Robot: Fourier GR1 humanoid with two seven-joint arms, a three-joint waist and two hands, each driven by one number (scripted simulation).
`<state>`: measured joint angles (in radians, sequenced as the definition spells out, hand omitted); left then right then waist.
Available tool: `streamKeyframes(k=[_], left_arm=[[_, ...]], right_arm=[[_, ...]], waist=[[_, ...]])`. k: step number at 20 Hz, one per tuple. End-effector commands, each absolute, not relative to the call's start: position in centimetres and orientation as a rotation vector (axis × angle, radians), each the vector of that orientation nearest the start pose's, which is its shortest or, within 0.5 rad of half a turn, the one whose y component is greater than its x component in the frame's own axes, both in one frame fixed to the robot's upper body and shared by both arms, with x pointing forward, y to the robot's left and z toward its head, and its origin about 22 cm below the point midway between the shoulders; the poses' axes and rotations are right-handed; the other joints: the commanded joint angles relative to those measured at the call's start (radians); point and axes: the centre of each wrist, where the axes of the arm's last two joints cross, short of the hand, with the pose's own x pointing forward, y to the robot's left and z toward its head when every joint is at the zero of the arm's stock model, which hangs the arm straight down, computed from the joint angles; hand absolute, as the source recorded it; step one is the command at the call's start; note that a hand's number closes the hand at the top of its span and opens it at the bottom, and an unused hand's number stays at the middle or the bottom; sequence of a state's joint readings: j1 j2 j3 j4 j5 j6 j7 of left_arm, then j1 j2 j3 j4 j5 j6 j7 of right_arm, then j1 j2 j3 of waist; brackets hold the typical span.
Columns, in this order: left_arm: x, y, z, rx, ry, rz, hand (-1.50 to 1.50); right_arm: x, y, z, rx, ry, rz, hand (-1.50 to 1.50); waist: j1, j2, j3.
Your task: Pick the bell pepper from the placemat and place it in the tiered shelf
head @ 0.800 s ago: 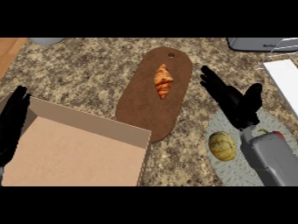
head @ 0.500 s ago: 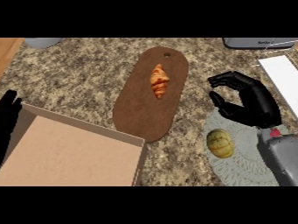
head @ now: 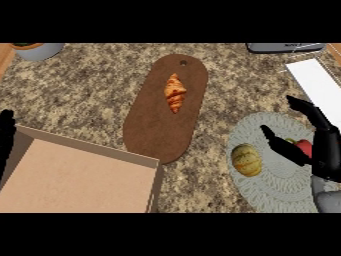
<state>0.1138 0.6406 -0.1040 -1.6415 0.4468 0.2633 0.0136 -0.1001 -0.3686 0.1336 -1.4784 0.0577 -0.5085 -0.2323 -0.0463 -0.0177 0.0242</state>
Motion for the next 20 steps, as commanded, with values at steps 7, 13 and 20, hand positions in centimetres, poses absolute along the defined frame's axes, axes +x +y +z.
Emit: streamKeyframes(k=[7, 13, 20], left_arm=[[20.0, 35.8, 2.4, 0.309, -1.329, -0.001, 0.0], [19.8, 35.0, 1.9, 0.284, -1.341, -0.011, 0.0], [21.3, 35.2, 3.2, 0.26, -1.337, -0.032, 0.0]], right_arm=[[20.5, -30.3, 0.7, -1.08, -1.601, 0.321, -1.5], [19.3, -32.1, 2.4, -1.132, -1.284, 0.574, -1.5], [19.9, -30.7, 5.9, -1.178, -0.968, 0.861, -1.5]], waist=[[-0.001, 0.013, -0.034], [0.021, 0.02, -0.036], [0.043, 0.023, -0.032]])
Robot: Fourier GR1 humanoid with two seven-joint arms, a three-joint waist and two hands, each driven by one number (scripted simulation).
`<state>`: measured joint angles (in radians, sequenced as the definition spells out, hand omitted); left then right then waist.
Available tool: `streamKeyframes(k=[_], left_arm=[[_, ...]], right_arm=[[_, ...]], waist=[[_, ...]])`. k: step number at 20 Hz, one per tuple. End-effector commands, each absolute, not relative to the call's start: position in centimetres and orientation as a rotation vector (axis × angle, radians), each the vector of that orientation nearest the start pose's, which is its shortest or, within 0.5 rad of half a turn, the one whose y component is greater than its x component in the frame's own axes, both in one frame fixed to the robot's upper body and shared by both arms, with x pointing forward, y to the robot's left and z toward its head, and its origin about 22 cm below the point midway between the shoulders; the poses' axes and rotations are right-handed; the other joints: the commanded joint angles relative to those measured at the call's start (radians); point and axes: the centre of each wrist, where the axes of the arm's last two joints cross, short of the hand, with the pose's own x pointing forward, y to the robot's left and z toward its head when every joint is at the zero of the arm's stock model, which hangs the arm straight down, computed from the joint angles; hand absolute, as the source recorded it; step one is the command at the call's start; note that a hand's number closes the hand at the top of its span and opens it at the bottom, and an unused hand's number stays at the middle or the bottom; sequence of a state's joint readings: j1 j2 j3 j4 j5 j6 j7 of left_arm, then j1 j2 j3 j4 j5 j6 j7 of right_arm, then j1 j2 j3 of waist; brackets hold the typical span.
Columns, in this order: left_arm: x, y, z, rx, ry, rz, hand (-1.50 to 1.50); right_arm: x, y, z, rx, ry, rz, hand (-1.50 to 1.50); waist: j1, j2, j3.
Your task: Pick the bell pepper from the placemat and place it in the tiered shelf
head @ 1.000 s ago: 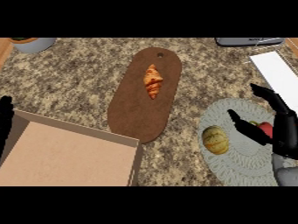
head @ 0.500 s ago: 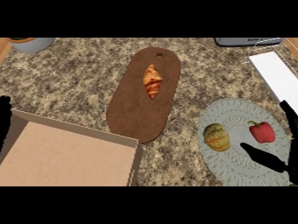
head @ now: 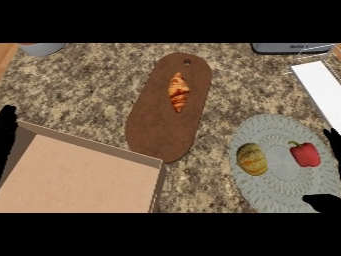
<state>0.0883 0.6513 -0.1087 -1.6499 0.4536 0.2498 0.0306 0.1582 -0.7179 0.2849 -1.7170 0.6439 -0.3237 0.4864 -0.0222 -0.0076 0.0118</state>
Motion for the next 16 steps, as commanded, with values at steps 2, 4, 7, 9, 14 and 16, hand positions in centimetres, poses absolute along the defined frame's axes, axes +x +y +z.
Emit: streamKeyframes(k=[2, 4, 7, 9, 14, 16], left_arm=[[21.0, 33.8, 1.3, 0.285, -1.358, -0.039, 0.0], [20.9, 35.2, 1.7, 0.269, -1.343, -0.027, 0.0], [22.5, 34.8, 1.8, 0.265, -1.344, -0.053, 0.0], [22.1, 34.3, 0.3, 0.264, -1.343, -0.046, 0.0], [21.8, 35.4, 0.9, 0.246, -1.326, -0.04, 0.0], [22.2, 33.5, 0.9, 0.25, -1.333, -0.047, 0.0]], right_arm=[[19.4, -30.4, 6.4, -1.195, -0.887, 0.935, -1.5], [20.7, -30.4, 7.0, -1.231, -0.842, 0.925, -1.5], [22.0, -29.3, 8.5, -1.211, -0.81, 0.951, -1.5], [22.0, -29.0, 7.6, -1.21, -0.807, 0.944, -1.5], [22.5, -28.4, 7.2, -1.209, -0.781, 0.942, -1.5], [22.3, -28.6, 5.3, -1.208, -0.765, 0.938, -1.5]], waist=[[0.005, 0.012, -0.019], [0.025, 0.012, -0.016], [0.02, 0.015, -0.014], [0.017, 0.014, -0.014], [0.019, 0.012, -0.013], [0.016, 0.012, -0.012]])
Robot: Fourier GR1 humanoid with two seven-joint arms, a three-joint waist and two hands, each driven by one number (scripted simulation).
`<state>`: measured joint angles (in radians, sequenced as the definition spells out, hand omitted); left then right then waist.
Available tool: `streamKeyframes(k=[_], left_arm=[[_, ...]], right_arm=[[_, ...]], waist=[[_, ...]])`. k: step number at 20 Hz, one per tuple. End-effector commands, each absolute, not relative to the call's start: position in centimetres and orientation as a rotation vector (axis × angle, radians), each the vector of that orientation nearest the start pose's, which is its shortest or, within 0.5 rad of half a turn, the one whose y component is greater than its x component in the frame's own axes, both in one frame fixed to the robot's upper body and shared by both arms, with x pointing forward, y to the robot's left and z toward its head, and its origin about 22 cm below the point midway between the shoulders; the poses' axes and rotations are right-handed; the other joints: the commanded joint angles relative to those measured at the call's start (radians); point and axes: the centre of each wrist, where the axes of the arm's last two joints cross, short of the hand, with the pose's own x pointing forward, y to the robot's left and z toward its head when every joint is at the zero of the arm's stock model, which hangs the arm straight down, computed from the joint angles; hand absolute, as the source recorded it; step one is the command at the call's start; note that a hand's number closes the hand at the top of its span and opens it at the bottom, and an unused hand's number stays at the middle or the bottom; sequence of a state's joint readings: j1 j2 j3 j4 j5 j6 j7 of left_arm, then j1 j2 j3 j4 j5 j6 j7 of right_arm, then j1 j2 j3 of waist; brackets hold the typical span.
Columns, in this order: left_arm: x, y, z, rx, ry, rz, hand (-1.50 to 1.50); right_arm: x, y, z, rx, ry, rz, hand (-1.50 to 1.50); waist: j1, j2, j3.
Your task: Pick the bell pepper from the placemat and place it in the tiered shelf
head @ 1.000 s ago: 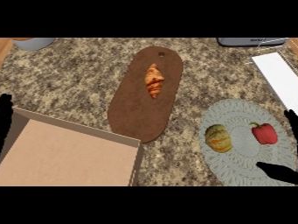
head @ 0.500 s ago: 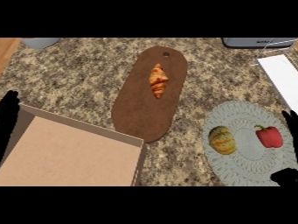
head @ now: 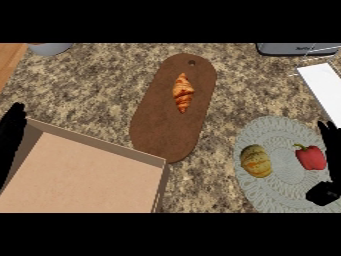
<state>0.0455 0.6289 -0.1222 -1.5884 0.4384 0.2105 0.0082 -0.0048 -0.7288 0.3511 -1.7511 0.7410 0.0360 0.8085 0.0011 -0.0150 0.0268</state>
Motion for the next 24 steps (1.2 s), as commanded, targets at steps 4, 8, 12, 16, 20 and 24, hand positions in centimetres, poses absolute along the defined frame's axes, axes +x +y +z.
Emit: streamKeyframes(k=[4, 8, 12, 16, 20, 24], left_arm=[[20.9, 34.8, -0.2, 0.261, -1.343, -0.047, 0.0], [21.6, 34.9, 1.3, 0.258, -1.331, -0.042, 0.0], [22.0, 34.5, 1.5, 0.237, -1.334, -0.051, 0.0], [22.4, 34.0, 0.4, 0.256, -1.345, -0.061, 0.0], [21.8, 35.2, 1.3, 0.253, -1.34, -0.038, 0.0], [22.2, 34.9, 0.5, 0.257, -1.327, -0.042, 0.0]], right_arm=[[23.2, -31.2, 6.0, -1.22, -0.765, 0.948, -1.5], [24.3, -31.9, 4.5, -1.242, -0.781, 0.92, -1.5], [24.4, -30.5, 4.1, -1.218, -0.797, 0.953, -1.5], [25.7, -30.2, 3.4, -1.203, -0.777, 0.96, -1.5], [25.6, -32.0, 2.3, -1.171, -0.767, 0.95, -1.5], [25.1, -32.1, 0.0, -1.134, -0.798, 0.941, 1.5]], waist=[[-0.004, 0.019, -0.028], [0.005, 0.02, -0.026], [0.001, 0.018, -0.027], [-0.001, 0.021, -0.028], [0.003, 0.018, -0.027], [-0.005, 0.021, -0.027]])
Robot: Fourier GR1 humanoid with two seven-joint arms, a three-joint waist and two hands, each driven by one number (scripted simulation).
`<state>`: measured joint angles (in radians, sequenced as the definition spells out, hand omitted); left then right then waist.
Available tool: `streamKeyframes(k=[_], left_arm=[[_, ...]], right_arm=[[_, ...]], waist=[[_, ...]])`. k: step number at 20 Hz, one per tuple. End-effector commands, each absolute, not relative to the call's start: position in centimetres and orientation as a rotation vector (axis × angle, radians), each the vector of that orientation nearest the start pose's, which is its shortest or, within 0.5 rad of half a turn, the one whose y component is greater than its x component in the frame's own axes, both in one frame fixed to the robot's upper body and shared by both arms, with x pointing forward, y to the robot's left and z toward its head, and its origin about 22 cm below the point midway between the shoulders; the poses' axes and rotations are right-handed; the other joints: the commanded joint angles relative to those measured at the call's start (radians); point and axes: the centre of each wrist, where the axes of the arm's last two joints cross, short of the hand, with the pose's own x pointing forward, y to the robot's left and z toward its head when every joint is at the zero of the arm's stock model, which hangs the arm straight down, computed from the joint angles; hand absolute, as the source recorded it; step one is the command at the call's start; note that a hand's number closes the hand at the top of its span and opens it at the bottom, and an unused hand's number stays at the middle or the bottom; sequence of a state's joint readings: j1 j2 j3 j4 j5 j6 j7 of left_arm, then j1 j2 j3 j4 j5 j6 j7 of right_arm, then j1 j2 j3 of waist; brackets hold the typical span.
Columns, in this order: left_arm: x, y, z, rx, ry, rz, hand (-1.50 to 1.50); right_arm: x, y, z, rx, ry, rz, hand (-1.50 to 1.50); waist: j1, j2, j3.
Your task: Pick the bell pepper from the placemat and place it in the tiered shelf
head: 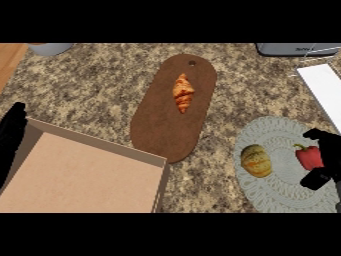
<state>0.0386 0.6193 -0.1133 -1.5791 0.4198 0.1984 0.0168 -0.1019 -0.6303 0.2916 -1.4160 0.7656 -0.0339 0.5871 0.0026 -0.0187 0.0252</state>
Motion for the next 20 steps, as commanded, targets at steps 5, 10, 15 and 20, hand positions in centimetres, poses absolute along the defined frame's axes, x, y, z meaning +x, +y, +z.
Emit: streamKeyframes(k=[5, 10, 15, 20], left_arm=[[23.0, 33.9, 0.8, 0.26, -1.337, -0.046, 0.0], [22.7, 34.0, 1.0, 0.272, -1.341, -0.036, 0.0], [21.5, 34.8, 0.9, 0.264, -1.324, -0.04, 0.0], [22.6, 34.0, 2.8, 0.227, -1.379, -0.075, 0.0]], right_arm=[[25.8, -32.5, -0.2, -1.189, -0.807, 1.017, 1.5], [25.7, -34.4, 1.6, -1.268, -0.87, 1.017, 1.5], [25.4, -32.3, 3.4, -1.316, -0.987, 0.971, 1.5], [32.4, -29.1, 5.5, -1.33, -0.657, 0.452, 1.5]], waist=[[-0.006, 0.025, -0.025], [-0.014, 0.021, -0.025], [-0.015, 0.018, -0.026], [0.046, 0.037, -0.028]])
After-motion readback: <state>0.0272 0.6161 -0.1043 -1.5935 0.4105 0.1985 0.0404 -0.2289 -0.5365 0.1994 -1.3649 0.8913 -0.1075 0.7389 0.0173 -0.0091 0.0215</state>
